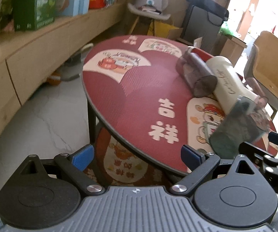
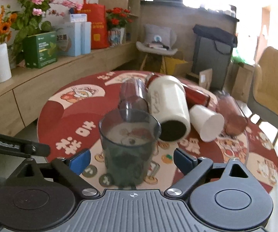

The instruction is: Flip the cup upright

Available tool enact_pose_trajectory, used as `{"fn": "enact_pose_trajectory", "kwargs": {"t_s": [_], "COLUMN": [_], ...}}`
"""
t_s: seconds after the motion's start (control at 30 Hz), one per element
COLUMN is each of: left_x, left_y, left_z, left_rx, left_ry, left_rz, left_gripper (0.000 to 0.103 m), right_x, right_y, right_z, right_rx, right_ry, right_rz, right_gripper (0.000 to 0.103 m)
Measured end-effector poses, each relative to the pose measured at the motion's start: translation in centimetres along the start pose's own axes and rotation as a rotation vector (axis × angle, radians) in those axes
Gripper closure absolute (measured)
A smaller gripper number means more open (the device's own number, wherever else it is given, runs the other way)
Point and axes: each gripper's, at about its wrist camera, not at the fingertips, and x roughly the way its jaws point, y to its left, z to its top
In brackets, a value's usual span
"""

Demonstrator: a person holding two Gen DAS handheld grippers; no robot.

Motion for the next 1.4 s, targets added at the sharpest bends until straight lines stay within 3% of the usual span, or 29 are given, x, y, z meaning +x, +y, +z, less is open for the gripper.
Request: {"fn": "enact_pose_trajectory", "kwargs": {"t_s": [0.2,0.33,0.73,1.03,1.4], "left_x": [-4.0,-6.3,-13.3,-15.3,-15.4], "left_y": [-2.9,-4.4,-6.5,-7.8,-7.7], "left_z": [-0.9,-2.0,-5.3,-5.8,-6.7], "left_rx": [0.084,0.087,0.077,0.096,0.104], "left_ry": [-0.059,-0.056,-0.109,-0.137,-0.108], "left_rz": [0.012,0.015,0.076,0.086,0.101], "left_gripper": [0.005,0.005,0.003,0.0,0.0], "right_x": [-2.1,-4.3,-11.0,-14.2,-15.1], "right_y": [-2.5,-3.9,-4.5,-4.4,-4.3], "right_z": [-1.4,-2.3,-4.3,-4.6,-5.2], "right_rx": [0.104,0.137,0.149,0.148,0.154], "right_ry": [0.058,0.061,0.024,-0.028,-0.035], "right_rz": [-0.009,-0.01,0.014,0.003,0.011], "right_gripper": [0.008,0.0,0.0,0.0,0.0]}}
